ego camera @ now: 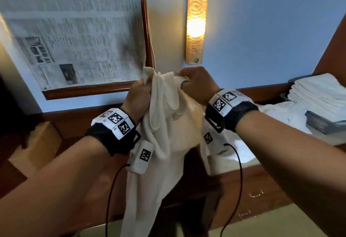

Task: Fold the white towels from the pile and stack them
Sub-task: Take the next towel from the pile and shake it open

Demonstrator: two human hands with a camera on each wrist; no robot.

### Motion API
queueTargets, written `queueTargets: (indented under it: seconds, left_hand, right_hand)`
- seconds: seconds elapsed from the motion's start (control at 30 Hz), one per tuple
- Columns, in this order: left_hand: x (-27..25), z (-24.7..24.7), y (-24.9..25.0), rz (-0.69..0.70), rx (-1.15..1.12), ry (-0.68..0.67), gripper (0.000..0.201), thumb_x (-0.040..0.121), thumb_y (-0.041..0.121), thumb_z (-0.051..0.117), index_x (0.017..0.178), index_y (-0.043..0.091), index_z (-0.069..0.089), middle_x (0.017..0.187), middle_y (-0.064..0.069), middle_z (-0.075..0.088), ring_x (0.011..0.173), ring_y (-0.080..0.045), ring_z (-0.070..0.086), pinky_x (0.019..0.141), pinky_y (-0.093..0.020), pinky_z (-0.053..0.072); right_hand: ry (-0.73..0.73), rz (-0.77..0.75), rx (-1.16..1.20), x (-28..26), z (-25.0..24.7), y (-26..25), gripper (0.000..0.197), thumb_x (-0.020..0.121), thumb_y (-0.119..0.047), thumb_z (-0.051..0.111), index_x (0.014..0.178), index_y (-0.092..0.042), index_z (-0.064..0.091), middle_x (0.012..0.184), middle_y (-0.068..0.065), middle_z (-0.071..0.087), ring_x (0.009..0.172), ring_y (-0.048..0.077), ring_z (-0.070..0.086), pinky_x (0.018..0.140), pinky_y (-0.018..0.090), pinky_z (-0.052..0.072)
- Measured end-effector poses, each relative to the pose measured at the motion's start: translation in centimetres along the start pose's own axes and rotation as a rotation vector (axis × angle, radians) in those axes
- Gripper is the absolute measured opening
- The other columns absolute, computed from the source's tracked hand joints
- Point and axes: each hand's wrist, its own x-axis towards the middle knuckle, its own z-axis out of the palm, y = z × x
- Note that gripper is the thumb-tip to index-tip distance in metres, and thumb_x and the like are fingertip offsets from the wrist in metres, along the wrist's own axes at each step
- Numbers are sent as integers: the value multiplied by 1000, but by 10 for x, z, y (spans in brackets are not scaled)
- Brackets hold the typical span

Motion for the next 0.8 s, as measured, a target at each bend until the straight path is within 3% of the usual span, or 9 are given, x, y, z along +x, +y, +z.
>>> queueTargets:
  seconds: [0.07,0.17,0.23,0.3,0.37,0.43,0.57,0.7,0.8]
  left_hand:
    - [-7,6,-1,-69,-116,-39,34,101,37,57,101,5,69,87,-9,68,79,-17,65,79,-39,53]
    - [-15,12,1,-84,-198,-118,28,102,31,54,96,8,69,80,-3,70,72,-13,67,71,-28,56]
    - [-14,10,4,-52,-159,-117,26,102,31,56,88,14,70,74,2,71,70,-10,67,71,-27,57]
    - [-11,6,13,-33,-96,-86,29,99,41,60,83,19,71,74,4,71,74,-11,67,73,-29,56]
    - [-9,4,22,-19,-44,-71,34,97,47,60,83,18,70,75,2,69,75,-14,66,72,-29,53]
    - [-10,3,32,26,12,-35,29,103,36,52,83,19,64,77,1,66,72,-14,63,74,-32,52]
    - [-15,-2,43,104,84,68,27,107,22,40,84,25,55,85,4,59,76,-9,57,78,-31,49]
    - [-24,-21,48,53,14,181,28,99,25,52,72,21,58,75,0,59,76,-22,58,79,-37,49]
    - [-34,-36,42,-5,-51,296,30,97,26,59,69,18,57,72,-1,60,77,-21,59,78,-37,51]
  right_hand:
    - [-36,-100,-109,-2,-6,-13,18,86,-7,57,87,-23,68,77,-8,59,71,7,53,67,21,39]
    - [-82,-155,-271,-8,-13,-11,20,87,-12,56,73,-26,54,67,-12,52,65,9,51,62,22,36]
    - [-101,-223,-239,-16,-17,-3,35,90,-15,55,61,-29,43,61,-14,46,57,4,45,57,21,33]
    - [-66,-324,-183,-27,-16,5,42,94,-19,54,57,-29,36,56,-12,43,50,5,40,53,16,28]
    - [-34,-394,-223,-38,-13,15,35,95,-31,56,66,-23,39,60,-8,47,52,10,40,52,18,29]
    - [-78,-334,-255,-47,-8,29,24,92,-38,62,79,-23,48,71,-5,54,60,15,48,58,25,37]
    - [-126,-167,-333,-62,2,63,15,98,-27,56,89,-18,63,82,0,60,75,22,56,73,32,44]
    - [-317,62,-467,-69,7,101,21,98,-19,53,99,-8,70,90,7,62,89,28,61,75,29,43]
    - [-354,188,-383,-72,1,122,20,95,-13,54,96,-7,73,90,12,67,89,31,61,74,29,43]
